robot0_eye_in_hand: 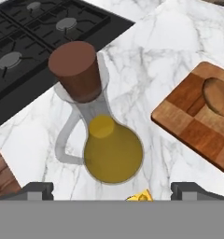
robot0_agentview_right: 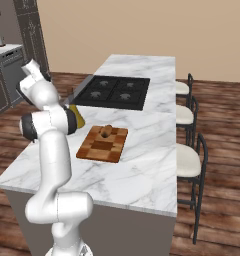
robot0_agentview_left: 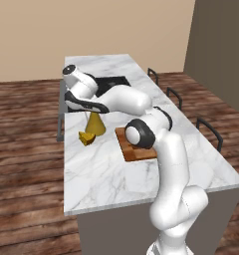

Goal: Retrieve the reheated potato from the microwave, then place the potato, cheese, and condiment on the cutting board.

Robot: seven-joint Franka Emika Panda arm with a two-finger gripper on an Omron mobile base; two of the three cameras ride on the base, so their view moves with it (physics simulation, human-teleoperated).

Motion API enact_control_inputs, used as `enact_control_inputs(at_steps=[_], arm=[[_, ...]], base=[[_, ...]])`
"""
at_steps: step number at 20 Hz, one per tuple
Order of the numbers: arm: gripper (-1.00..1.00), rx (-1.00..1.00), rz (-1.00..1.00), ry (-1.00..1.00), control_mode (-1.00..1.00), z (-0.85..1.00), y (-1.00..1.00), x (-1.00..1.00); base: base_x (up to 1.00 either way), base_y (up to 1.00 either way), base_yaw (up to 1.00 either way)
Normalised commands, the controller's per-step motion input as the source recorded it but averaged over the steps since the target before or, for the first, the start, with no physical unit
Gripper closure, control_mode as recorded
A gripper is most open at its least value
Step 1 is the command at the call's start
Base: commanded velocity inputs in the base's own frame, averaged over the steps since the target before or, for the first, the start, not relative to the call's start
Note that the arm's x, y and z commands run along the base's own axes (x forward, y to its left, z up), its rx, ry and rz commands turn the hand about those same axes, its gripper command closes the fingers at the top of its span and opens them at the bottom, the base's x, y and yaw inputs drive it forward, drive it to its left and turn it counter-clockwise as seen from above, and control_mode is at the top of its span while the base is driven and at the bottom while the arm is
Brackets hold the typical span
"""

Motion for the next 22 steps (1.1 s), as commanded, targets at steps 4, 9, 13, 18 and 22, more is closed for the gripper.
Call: enact_control_inputs(at_steps=[4,9,13,18,22], arm=[[-1.00,0.00,-0.04,0.07,-1.00,0.00,0.00,0.39],[-1.00,0.00,-0.03,0.13,-1.00,0.00,0.00,0.38],[-1.00,0.00,-0.02,0.14,-1.00,0.00,0.06,0.32],[-1.00,0.00,0.00,0.09,-1.00,-0.01,0.12,0.27],[-1.00,0.00,0.00,0.03,-1.00,0.00,0.12,0.17]], base=[[0.00,0.00,0.00],[0.00,0.00,0.00],[0.00,0.00,0.00],[0.00,0.00,0.00],[0.00,0.00,0.00]])
